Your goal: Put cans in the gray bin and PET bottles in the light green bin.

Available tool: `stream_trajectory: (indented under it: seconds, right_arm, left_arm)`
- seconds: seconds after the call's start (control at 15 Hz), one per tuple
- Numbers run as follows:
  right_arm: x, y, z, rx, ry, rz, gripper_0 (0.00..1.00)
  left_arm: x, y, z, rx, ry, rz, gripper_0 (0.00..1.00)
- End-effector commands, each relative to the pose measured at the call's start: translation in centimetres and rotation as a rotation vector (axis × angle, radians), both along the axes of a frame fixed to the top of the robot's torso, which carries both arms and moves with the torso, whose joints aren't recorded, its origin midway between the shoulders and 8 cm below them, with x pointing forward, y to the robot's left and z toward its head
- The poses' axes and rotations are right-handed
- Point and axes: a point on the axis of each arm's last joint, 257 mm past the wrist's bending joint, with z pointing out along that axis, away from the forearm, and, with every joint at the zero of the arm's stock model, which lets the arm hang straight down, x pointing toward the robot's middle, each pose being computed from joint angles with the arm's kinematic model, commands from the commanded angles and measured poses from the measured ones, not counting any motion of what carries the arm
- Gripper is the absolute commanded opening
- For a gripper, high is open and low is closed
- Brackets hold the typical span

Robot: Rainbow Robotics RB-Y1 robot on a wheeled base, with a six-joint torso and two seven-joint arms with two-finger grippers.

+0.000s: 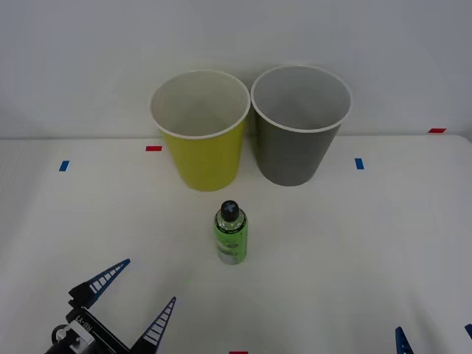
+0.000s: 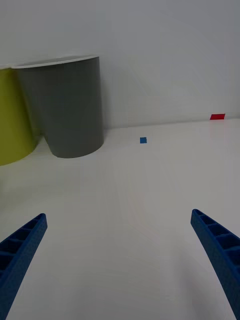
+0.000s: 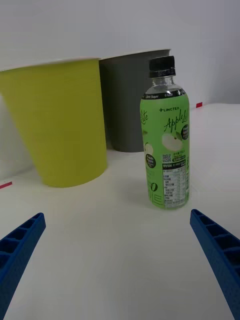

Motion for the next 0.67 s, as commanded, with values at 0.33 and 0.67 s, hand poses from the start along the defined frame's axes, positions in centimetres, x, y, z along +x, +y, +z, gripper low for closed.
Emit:
stream_trajectory:
  seconds: [0.33,0.67]
  right_arm:
    - [0.0,0.0,0.0,0.000,0.000,0.000,1.00]
    - [0.0,0.0,0.0,0.000,0.000,0.000,1.00]
  left_arm:
    - [2.9,-5.2,0.7,-0.008,-0.004,-0.112,1.00]
    - [4.8,-8.5,1.4,-0.017,0.011,-0.166,1.00]
